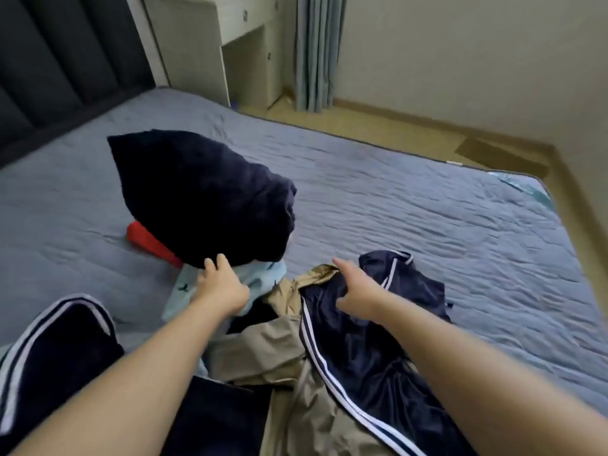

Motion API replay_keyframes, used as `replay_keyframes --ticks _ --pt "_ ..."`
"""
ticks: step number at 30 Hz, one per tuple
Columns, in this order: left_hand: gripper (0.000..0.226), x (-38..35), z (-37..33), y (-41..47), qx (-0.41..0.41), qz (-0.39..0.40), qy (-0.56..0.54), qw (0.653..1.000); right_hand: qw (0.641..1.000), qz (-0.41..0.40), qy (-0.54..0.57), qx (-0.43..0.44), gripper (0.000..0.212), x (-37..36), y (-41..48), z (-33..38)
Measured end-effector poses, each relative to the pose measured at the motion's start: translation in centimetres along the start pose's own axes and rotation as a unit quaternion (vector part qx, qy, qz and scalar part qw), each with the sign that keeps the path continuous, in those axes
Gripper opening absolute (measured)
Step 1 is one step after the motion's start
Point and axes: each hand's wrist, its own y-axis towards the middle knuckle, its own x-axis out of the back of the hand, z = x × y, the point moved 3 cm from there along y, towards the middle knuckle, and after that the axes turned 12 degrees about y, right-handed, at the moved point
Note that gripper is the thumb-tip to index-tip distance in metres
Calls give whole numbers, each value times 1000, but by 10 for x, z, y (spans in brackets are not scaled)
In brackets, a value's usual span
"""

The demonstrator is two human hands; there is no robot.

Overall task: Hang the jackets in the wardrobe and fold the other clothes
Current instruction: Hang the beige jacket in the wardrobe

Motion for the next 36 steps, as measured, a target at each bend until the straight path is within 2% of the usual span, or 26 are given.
replay_keyframes --ticks 4,8,11,13,14,15,17,18,20,21,23,24,25,27,28,29,30,31,32,34,35,36 --pt "76 -119 15 -26 -70 103 119 985 994 64 -21 -88 87 -81 -40 -106" --pt "69 -180 9 -45 -138 120 139 973 981 83 -82 -152 84 -127 -58 -160" --pt "58 -204 0 -56 -189 114 140 965 963 68 -214 -146 62 -155 -63 -175" --pt "54 -217 -4 -60 -208 104 145 962 964 3 -247 -101 31 -162 -61 -177" --pt "53 -222 -6 -62 -215 101 145 960 971 -31 -217 -94 16 -161 -61 -178" --pt "55 -227 -8 -64 -220 99 144 960 980 -66 -157 -104 12 -157 -62 -179" --pt "71 -229 -14 -70 -231 75 131 961 986 -104 -22 -128 16 -146 -67 -176" --pt "83 -226 -18 -74 -251 47 125 959 988 -106 34 -110 17 -140 -74 -169" --pt "98 -214 -32 -82 -319 -2 119 940 993 -63 99 -9 18 -130 -99 -145" --pt "94 -208 -41 -86 -352 -3 101 930 990 -25 126 51 16 -128 -116 -132" --pt "59 -194 -60 -96 -366 70 -7 928 979 38 139 141 11 -124 -151 -115" --pt "38 -189 -64 -104 -366 101 -69 923 980 39 121 156 10 -119 -163 -114" --pt "24 -186 -64 -114 -331 156 -135 921 983 14 93 158 13 -109 -170 -117" --pt "18 -174 -65 -130 -204 257 -291 899 988 -66 4 138 29 -85 -176 -132" --pt "22 -165 -71 -140 -158 294 -361 871 987 -95 -58 112 50 -74 -175 -144" --pt "29 -152 -79 -147 -133 292 -437 840 986 -109 -108 67 70 -64 -173 -157" --pt "34 -134 -80 -155 -112 295 -530 787 985 -111 -129 -1 84 -57 -171 -168" --pt "39 -120 -74 -164 -120 300 -590 740 984 -111 -118 -71 88 -52 -168 -177" --pt "43 -104 -68 -172 -126 292 -628 710 983 -107 -83 -124 83 -50 -166 -183" --pt "44 -73 -57 -181 -125 252 -655 701 976 -108 79 -170 51 -52 -156 -176" --pt "41 -59 -49 -182 -127 237 -663 699 954 -126 207 -179 39 -56 -151 -164" --pt "41 -45 -40 -184 -126 223 -667 700 899 -163 354 -198 35 -61 -145 -146"
